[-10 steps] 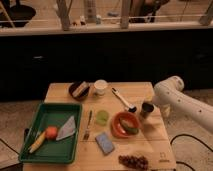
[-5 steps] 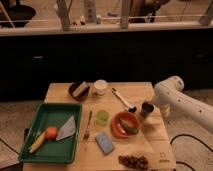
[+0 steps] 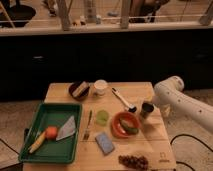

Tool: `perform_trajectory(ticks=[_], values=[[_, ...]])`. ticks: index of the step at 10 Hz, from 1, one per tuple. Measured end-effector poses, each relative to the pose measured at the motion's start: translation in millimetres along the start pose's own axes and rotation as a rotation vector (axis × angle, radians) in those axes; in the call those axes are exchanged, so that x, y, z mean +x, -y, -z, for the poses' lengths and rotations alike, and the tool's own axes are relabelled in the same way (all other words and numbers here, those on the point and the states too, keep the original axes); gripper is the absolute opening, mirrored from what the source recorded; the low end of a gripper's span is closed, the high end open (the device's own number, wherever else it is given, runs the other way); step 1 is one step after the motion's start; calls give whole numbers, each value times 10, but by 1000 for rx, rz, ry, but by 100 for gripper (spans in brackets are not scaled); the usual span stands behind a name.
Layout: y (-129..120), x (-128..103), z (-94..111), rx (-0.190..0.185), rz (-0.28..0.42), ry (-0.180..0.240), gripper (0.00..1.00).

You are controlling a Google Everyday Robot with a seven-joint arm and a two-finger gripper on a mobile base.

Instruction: Stack cups on top of each other

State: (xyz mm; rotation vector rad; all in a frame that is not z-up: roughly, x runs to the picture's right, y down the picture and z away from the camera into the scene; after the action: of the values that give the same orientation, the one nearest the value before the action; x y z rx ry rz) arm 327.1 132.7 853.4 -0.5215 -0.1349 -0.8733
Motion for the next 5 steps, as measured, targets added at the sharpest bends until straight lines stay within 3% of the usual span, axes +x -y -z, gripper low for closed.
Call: perform_trajectory(ticks=[2,5], values=[[6,0,8,1,1,0,80],[-1,0,10,0,0,0,80]])
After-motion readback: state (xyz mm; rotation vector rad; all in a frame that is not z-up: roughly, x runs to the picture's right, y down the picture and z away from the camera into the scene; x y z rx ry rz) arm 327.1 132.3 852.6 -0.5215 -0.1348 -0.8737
